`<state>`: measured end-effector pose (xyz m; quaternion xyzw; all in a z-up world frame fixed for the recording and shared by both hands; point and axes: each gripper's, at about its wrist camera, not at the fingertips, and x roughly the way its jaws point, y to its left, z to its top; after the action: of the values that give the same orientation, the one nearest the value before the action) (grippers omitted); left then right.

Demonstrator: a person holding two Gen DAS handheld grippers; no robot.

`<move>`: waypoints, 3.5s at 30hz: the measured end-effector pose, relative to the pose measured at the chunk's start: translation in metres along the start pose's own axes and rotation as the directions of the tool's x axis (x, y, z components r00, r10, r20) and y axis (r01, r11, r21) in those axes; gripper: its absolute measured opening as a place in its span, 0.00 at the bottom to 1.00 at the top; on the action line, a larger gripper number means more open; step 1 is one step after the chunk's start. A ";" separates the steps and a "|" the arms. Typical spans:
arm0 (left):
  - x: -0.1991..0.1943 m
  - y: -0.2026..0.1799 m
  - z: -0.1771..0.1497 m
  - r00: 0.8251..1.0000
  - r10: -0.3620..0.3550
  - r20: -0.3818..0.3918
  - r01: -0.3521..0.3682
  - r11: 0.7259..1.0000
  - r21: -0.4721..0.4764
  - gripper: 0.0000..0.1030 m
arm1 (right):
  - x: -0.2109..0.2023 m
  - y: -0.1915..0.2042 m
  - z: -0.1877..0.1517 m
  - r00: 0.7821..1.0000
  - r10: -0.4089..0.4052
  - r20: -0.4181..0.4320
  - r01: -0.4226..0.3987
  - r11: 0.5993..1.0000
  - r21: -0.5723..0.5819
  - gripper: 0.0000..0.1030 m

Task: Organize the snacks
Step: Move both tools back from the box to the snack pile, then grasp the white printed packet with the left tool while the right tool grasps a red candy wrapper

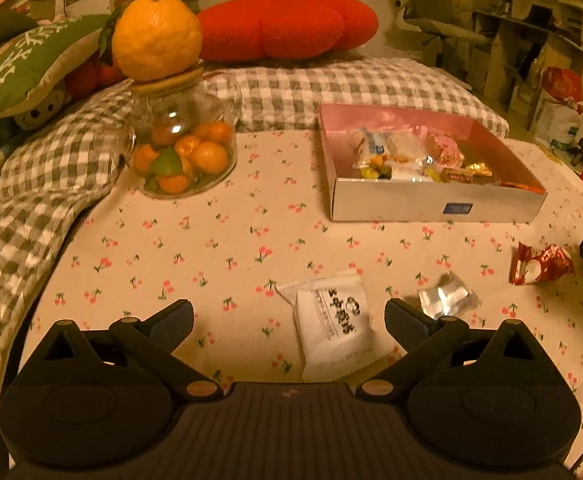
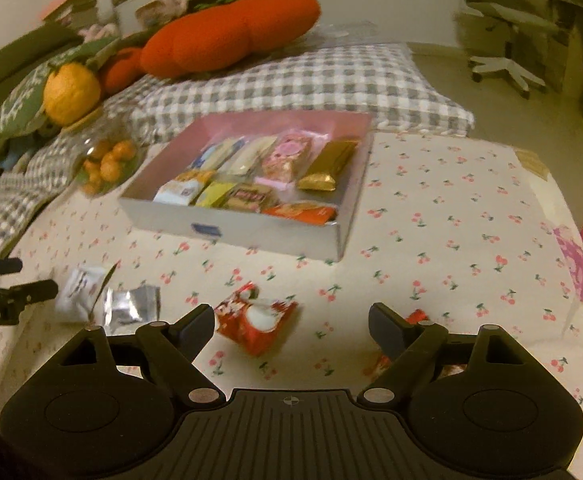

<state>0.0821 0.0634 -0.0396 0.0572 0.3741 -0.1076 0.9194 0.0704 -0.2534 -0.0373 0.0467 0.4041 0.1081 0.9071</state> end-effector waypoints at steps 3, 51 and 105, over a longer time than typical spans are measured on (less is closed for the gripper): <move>0.000 -0.003 -0.005 1.000 0.002 -0.005 -0.002 1.000 0.015 0.99 | 0.004 0.008 -0.003 1.000 0.003 -0.011 -0.003 1.000 -0.028 0.84; 0.034 -0.024 -0.013 0.999 -0.015 -0.042 0.014 0.999 -0.037 0.72 | 0.061 0.028 -0.014 0.997 -0.078 -0.012 0.074 0.981 -0.177 0.91; 0.025 -0.016 0.013 0.992 -0.108 -0.058 0.094 0.975 -0.203 0.43 | 0.047 0.030 0.008 0.996 0.070 -0.047 -0.072 0.996 -0.048 0.63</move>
<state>0.1048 0.0420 -0.0487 -0.0509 0.4168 -0.1139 0.9004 0.1019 -0.2130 -0.0608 0.0360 0.4199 0.1511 0.8942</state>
